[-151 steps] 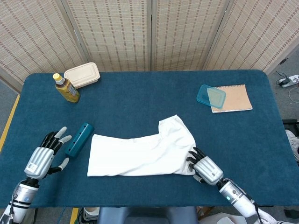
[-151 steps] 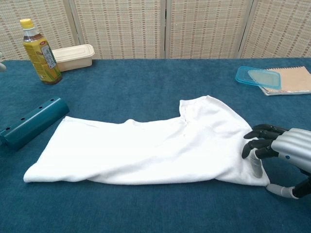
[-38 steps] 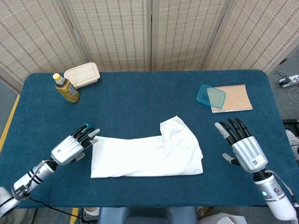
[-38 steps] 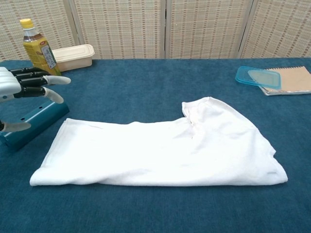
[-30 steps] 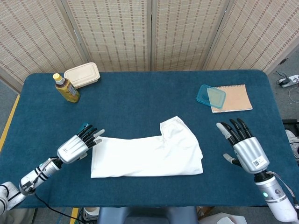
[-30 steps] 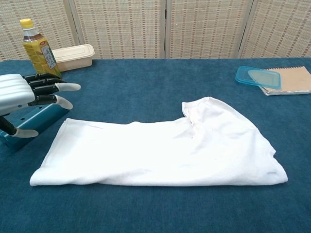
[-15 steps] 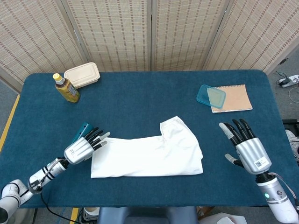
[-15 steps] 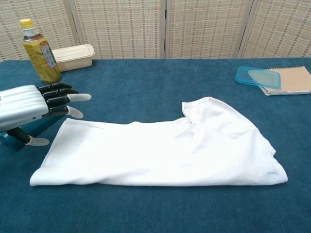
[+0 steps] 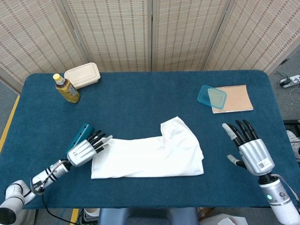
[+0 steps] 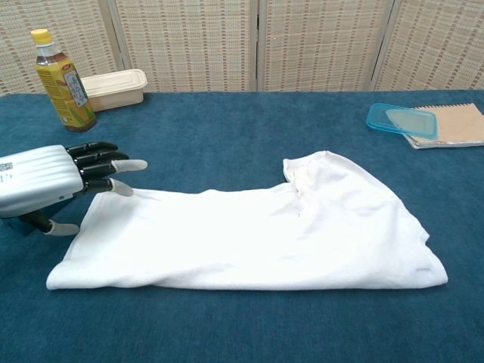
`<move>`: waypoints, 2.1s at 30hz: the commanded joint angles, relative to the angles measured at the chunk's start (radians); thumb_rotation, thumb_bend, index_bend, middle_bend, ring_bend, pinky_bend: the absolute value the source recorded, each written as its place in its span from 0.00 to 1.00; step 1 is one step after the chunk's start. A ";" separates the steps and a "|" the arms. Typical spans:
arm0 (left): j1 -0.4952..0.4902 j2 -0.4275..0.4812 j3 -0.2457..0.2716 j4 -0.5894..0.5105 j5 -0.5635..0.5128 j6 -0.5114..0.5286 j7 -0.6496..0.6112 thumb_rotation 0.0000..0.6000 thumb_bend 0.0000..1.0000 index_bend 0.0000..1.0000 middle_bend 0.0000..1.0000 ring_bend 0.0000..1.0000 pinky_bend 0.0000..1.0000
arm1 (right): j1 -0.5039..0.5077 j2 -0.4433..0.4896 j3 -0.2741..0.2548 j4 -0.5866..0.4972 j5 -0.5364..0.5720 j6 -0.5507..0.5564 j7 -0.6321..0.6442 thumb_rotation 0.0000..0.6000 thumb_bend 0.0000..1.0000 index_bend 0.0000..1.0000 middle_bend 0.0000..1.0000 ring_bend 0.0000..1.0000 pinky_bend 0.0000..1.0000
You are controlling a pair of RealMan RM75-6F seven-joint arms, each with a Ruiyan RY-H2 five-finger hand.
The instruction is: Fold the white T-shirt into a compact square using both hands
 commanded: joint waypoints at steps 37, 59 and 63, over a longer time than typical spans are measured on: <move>-0.057 0.010 0.019 -0.178 -0.064 -0.064 -0.066 1.00 0.51 0.70 0.17 0.01 0.00 | -0.033 -0.016 0.018 0.047 -0.004 0.044 0.055 1.00 0.07 0.02 0.16 0.03 0.00; -0.205 0.252 -0.181 -0.927 -0.215 -0.289 0.298 1.00 0.72 0.75 0.22 0.04 0.00 | -0.056 -0.025 0.049 0.102 -0.008 0.124 0.114 1.00 0.07 0.06 0.17 0.04 0.00; -0.235 0.257 -0.243 -1.032 -0.276 -0.347 0.397 1.00 0.72 0.75 0.22 0.04 0.00 | -0.063 -0.024 0.055 0.111 -0.004 0.141 0.126 1.00 0.07 0.06 0.17 0.04 0.00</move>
